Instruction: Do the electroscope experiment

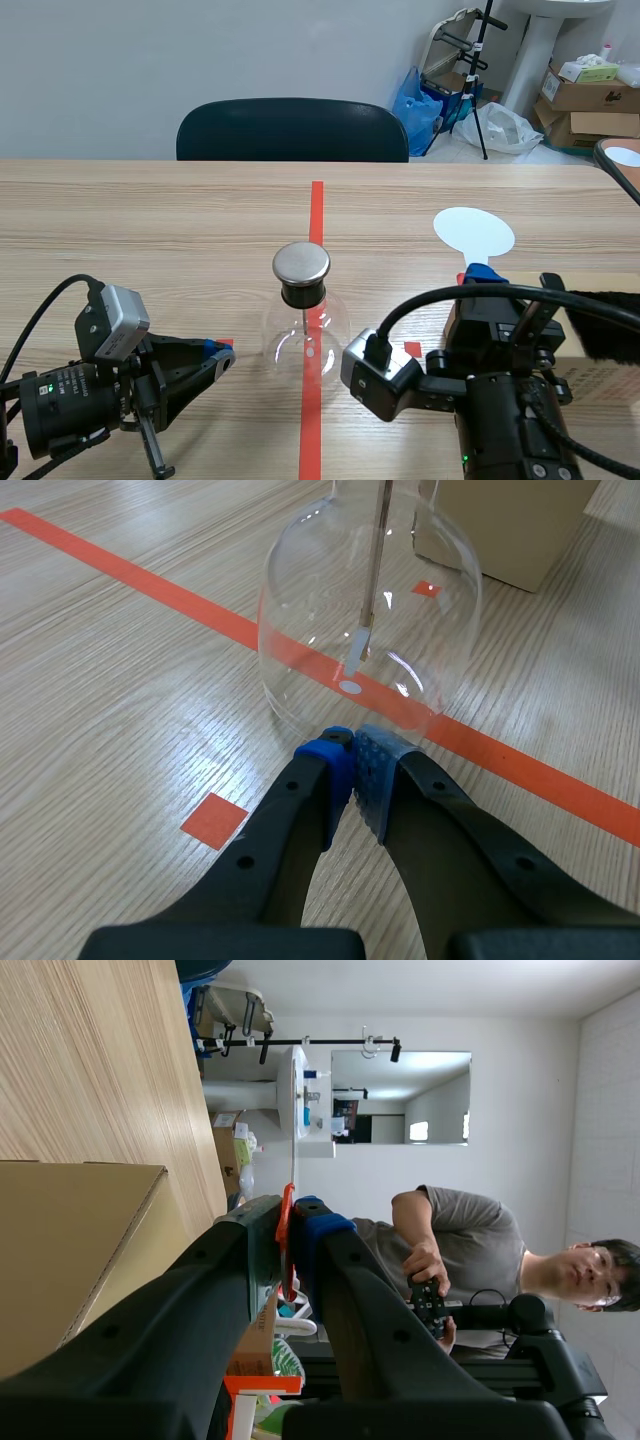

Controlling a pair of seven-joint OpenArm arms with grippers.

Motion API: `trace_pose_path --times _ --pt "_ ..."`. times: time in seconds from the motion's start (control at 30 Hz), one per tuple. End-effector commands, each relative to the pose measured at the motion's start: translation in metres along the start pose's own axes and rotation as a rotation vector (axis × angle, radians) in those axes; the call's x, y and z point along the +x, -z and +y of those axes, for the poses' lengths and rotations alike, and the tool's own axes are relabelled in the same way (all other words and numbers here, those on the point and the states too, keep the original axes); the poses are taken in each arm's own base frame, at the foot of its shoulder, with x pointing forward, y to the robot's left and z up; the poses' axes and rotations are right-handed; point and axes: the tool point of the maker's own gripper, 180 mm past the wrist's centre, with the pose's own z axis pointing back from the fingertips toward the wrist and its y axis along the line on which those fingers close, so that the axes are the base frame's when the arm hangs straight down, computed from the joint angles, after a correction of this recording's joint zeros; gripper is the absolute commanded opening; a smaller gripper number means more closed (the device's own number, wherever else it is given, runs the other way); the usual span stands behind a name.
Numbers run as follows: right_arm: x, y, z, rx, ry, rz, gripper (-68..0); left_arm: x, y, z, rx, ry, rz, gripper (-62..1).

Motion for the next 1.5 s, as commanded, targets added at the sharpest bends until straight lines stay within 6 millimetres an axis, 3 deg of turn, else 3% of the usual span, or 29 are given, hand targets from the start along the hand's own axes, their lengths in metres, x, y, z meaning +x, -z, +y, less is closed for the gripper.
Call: trace_pose_path --times 0.0,0.83,0.97,1.47 --pt "-0.001 0.004 -0.012 -0.038 0.010 -0.003 -65.8 0.012 0.003 0.003 0.003 0.003 -0.042 -57.7" --pt "0.000 0.004 -0.012 -0.038 0.010 -0.007 -65.8 0.011 0.003 0.002 0.003 0.002 -0.041 -57.7" --pt "0.011 0.003 -0.012 -0.038 0.009 -0.066 -65.8 0.011 0.003 0.002 0.003 0.002 -0.041 -57.7" --pt "0.081 -0.016 -0.012 -0.040 0.001 -0.475 -65.8 0.011 0.003 0.005 0.020 0.016 -0.041 -57.7"
